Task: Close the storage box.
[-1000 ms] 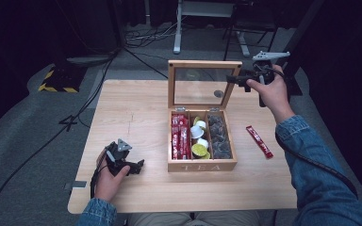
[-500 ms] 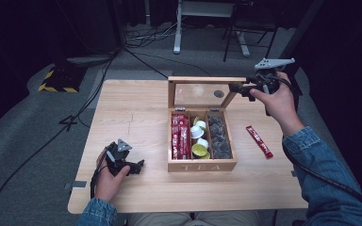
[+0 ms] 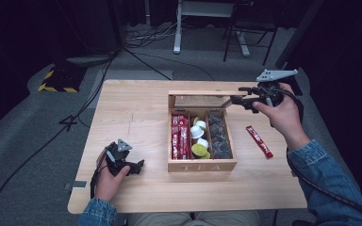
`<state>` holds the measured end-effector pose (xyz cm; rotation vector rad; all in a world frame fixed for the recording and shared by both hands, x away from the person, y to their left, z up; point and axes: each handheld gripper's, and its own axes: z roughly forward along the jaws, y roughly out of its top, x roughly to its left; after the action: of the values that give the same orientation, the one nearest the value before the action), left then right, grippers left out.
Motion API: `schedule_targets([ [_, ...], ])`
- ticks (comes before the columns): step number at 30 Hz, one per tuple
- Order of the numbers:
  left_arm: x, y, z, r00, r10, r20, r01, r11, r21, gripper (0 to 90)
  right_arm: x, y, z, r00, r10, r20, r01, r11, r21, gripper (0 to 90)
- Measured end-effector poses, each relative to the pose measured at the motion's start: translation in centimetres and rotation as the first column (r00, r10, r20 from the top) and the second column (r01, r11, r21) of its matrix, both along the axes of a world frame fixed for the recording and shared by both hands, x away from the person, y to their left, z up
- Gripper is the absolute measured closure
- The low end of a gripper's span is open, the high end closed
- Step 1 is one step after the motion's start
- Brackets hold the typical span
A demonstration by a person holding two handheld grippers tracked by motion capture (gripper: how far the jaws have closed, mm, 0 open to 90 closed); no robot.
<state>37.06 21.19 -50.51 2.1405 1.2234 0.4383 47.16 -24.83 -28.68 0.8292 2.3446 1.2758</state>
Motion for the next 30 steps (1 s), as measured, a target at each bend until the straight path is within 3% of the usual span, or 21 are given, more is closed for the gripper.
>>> schedule_targets([
  [5, 0.0, 0.0, 0.0, 1.0, 0.001, 0.001, -0.001, 1.0, 0.0, 0.1, -1.0, -0.1, -0.6, 0.9998, 0.013, -0.012, -0.013, 1.0, -0.014, 44.9],
  [16, -0.1, -0.1, 0.0, 1.0, 0.004, 0.0, -0.004, 1.0, -0.005, 0.1, -3.5, 0.2, -2.0, 0.9991, 0.042, 0.007, -0.042, 0.995, -0.086, 40.7],
  [20, -0.1, -0.1, 0.0, 1.0, 0.004, 0.0, -0.004, 1.0, -0.005, 0.1, -4.2, 0.1, -2.7, 0.9986, 0.052, 0.009, -0.051, 0.995, -0.091, 36.8],
  [30, -0.1, -0.1, 0.0, 1.0, 0.004, 0.0, -0.004, 1.0, -0.003, 0.1, -5.9, 0.0, -4.7, 0.9981, 0.057, -0.023, -0.059, 0.988, -0.143, 33.1],
])
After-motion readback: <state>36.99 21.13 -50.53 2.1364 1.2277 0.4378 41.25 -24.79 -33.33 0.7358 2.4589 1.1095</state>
